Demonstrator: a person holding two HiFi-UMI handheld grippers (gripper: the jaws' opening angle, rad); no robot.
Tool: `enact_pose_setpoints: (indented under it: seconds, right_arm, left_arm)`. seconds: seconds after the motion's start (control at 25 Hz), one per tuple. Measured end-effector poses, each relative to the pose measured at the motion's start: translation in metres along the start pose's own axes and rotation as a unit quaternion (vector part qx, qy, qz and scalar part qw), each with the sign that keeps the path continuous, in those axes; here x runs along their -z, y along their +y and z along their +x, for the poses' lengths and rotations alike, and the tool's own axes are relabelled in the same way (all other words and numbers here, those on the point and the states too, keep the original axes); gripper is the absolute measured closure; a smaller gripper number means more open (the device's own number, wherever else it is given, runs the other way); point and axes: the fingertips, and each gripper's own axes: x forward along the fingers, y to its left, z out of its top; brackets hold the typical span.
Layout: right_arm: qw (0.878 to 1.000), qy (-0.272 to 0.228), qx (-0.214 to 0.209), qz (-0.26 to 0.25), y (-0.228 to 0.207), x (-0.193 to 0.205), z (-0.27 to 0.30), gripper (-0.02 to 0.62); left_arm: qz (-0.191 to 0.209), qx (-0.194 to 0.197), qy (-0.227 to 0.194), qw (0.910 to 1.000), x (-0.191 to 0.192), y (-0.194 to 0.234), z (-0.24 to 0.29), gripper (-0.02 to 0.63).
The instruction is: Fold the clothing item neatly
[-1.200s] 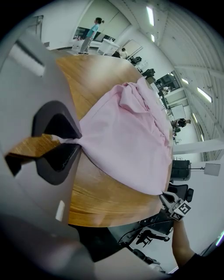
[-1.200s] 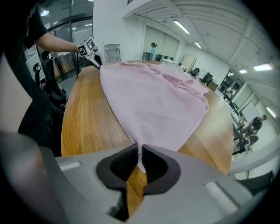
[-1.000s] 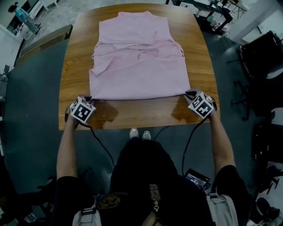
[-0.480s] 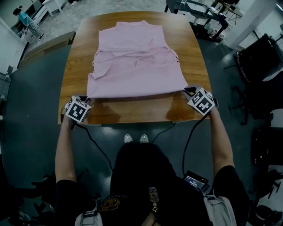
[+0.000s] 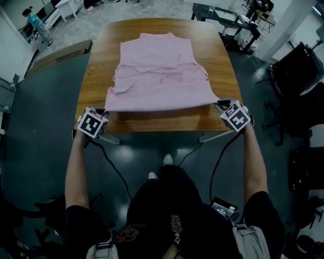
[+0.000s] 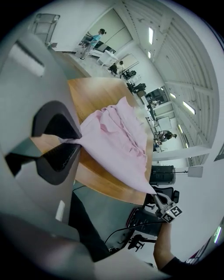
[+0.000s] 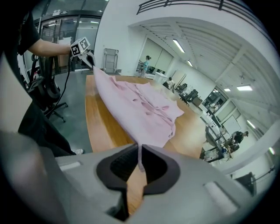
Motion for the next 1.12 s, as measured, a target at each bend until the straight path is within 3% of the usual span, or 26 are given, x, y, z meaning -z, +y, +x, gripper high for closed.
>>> enact_pose_setpoints:
  seconds: [0.24, 0.56, 0.76, 1.12]
  right_arm:
    - [0.999, -0.017, 0.042, 0.008, 0.002, -0.021, -0.032, 0.568]
    - [0.997, -0.033, 0.073, 0.013, -0.053, -0.057, -0.034, 0.568]
    - [0.996, -0.042, 0.073, 0.003, -0.099, -0.080, -0.010, 0.568]
    - [0.998, -0.053, 0.033, -0.020, -0.170, -0.105, 0.047, 0.568]
  left_arm:
    - [-0.002, -0.019, -0.032, 0.9993, -0.012, 0.020, -0.038, 0.566]
    - [0.004, -0.045, -0.049, 0.9978, -0.065, 0.071, -0.040, 0.568]
    - [-0.001, -0.046, -0.034, 0.9983, -0.091, 0.103, -0.019, 0.568]
    - [-0.025, -0.066, -0.001, 0.9975, -0.132, 0.147, 0.019, 0.568]
